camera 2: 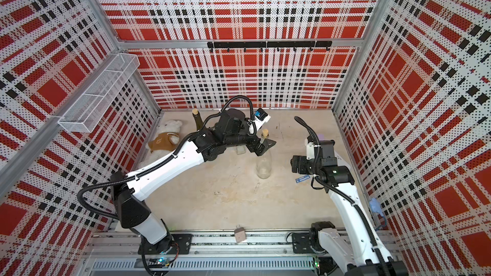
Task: Remove the label from the bottle
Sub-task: Move the bottle to the center of the board.
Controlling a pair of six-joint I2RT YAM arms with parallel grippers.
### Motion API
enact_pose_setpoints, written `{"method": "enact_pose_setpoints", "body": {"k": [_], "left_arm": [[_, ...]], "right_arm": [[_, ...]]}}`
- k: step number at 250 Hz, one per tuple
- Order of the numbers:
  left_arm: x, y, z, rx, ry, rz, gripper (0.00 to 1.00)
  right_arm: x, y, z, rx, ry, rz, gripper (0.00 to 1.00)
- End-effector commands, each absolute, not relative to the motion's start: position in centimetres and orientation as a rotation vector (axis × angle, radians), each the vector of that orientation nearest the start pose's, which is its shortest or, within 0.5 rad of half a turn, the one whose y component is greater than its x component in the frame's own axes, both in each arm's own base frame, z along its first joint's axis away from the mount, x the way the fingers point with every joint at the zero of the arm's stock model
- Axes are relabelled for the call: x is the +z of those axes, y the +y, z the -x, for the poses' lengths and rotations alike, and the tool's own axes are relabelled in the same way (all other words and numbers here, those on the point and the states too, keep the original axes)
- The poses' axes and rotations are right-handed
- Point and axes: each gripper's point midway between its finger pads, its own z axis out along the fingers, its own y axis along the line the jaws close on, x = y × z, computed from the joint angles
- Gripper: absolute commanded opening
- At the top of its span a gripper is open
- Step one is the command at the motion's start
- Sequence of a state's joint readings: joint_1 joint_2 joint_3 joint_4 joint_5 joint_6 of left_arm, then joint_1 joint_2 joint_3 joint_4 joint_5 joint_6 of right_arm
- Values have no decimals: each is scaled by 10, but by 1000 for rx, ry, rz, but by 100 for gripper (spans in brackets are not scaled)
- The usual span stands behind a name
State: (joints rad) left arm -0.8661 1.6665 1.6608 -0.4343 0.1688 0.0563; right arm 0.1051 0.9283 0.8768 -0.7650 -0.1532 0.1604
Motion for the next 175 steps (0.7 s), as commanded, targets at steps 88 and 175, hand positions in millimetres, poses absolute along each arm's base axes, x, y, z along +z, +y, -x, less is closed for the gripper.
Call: {"method": "enact_pose_setpoints", "body": {"k": [88, 175], "left_arm": [[407, -378, -292, -760, 1657, -880, 99], [426, -297, -323, -752, 1714, -558, 99]], "right_arm": [[249, 76, -271, 440, 2171, 138, 96], [293, 113, -273, 543, 2046, 258, 90]]}}
